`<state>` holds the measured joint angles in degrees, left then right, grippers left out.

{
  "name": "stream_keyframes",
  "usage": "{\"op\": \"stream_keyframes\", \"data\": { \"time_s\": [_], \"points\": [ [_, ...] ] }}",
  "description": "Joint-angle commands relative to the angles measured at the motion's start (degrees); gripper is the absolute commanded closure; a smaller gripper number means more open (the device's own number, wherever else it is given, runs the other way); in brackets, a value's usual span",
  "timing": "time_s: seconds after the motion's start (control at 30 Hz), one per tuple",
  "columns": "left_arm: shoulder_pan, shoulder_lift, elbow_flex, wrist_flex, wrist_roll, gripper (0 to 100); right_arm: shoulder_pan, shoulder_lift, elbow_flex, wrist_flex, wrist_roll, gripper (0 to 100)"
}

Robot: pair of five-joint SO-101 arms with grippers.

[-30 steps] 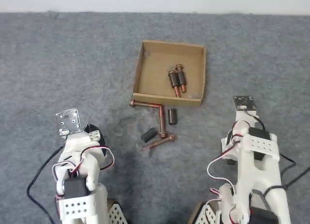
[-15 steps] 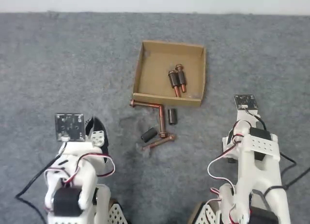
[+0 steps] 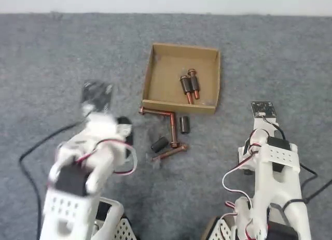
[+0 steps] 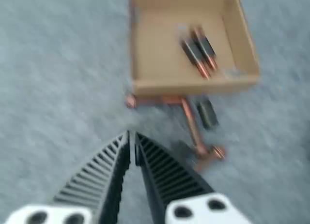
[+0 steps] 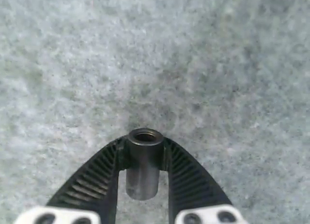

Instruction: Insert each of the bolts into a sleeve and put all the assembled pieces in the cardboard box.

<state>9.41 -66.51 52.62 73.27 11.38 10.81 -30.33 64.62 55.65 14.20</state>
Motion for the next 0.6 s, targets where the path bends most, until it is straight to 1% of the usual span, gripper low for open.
{"op": "stream_keyframes", "data": {
  "time_s": [0.0,0.13,0.27,0.37,0.43,0.57],
  "points": [
    [7.30,11.25,-4.35,-8.18,9.76,98,0.57,-1.98,-0.09,-0.75,0.79,99.1],
    [11.78,18.81,-2.59,-18.11,19.08,98,0.57,-1.98,0.00,-0.75,0.79,99.1],
    [13.89,25.32,-1.63,-25.23,22.42,97,0.57,-1.98,0.00,-0.75,0.79,99.1],
    [14.51,29.71,-1.80,-26.29,22.77,88,0.57,-1.98,0.00,-0.75,0.79,99.1],
    [14.68,32.62,-2.07,-26.55,22.77,84,0.57,-1.98,0.00,-0.75,0.79,99.1],
    [14.42,40.18,-4.88,-27.34,22.68,86,0.57,-1.98,0.00,-0.84,0.88,99.1]
  ]
}}
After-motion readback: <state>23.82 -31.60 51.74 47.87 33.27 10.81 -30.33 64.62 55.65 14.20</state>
